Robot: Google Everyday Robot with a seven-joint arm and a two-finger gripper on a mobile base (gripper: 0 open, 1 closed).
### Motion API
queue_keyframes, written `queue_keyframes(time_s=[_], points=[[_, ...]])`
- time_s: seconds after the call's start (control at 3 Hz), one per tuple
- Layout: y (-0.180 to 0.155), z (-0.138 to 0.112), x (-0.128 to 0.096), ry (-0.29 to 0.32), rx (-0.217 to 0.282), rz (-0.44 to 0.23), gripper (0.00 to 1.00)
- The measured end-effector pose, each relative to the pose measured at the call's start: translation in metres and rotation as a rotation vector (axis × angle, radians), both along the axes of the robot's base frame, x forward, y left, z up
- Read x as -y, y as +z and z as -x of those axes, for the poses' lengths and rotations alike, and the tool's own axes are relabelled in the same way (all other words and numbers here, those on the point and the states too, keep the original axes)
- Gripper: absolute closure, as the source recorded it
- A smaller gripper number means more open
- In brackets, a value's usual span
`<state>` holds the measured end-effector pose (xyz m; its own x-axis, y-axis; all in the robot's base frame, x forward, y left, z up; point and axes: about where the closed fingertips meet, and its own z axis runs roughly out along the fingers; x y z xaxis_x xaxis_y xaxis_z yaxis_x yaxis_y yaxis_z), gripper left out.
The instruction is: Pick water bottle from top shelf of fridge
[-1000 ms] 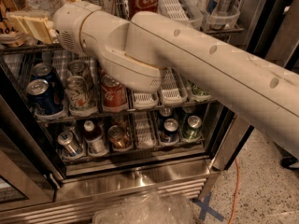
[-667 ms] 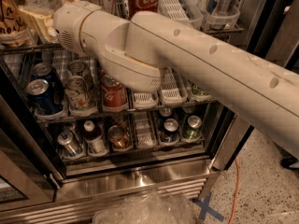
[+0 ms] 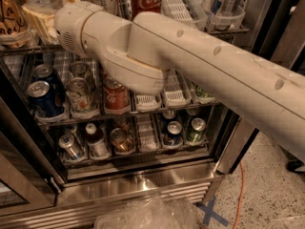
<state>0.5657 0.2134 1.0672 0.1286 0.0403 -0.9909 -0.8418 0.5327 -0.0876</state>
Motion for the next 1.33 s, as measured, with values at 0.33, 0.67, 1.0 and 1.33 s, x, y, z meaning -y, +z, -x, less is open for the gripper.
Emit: queue_keyframes(time_s=[0.33, 0.67, 1.0, 1.33], points=[[0.0, 0.0, 0.0, 0.0, 0.0, 0.0, 1.0], [0.007, 0.009, 0.006, 0.02, 0.015, 0.018, 1.0], [0.007, 0.008, 0.006, 0.02, 0.015, 0.018, 1.0], [0.016, 0.017, 0.01, 0.029, 0.06, 0.012, 1.0]])
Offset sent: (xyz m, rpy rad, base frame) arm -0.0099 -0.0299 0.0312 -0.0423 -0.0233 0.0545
